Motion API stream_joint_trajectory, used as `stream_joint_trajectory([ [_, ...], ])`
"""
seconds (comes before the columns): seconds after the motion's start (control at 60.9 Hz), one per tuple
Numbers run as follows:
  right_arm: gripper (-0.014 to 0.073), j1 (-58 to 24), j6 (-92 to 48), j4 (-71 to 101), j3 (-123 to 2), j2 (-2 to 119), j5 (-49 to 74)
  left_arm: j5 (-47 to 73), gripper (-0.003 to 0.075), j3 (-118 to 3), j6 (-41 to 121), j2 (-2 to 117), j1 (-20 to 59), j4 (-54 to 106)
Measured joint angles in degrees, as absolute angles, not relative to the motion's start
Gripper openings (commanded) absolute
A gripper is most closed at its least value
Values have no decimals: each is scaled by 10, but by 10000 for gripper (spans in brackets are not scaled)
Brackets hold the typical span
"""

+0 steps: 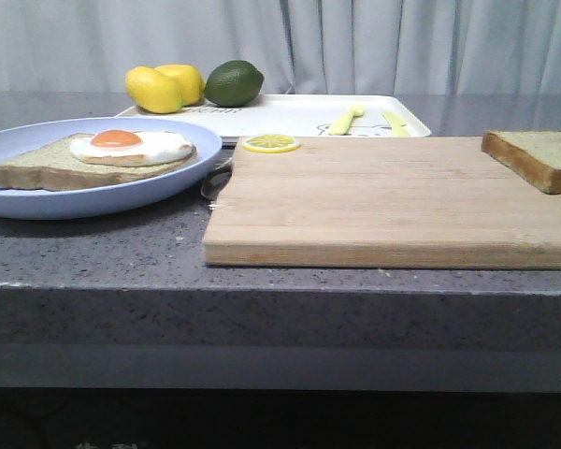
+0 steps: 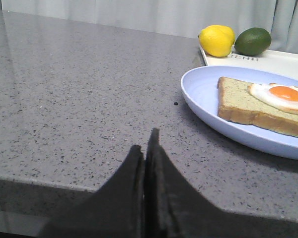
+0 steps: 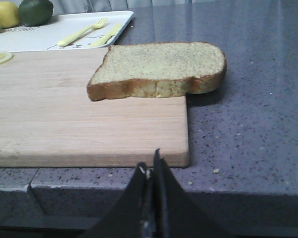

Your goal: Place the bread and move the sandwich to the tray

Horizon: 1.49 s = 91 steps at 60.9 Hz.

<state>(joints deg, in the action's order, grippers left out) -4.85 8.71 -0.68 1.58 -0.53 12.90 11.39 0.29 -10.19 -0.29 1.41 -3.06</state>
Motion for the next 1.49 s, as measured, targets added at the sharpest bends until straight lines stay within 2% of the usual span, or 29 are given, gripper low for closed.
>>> stream_joint_trajectory([
  [1.494,-60,-48,87,-7,16,-5,124,92,-20,3,-102,-3,14,-24],
])
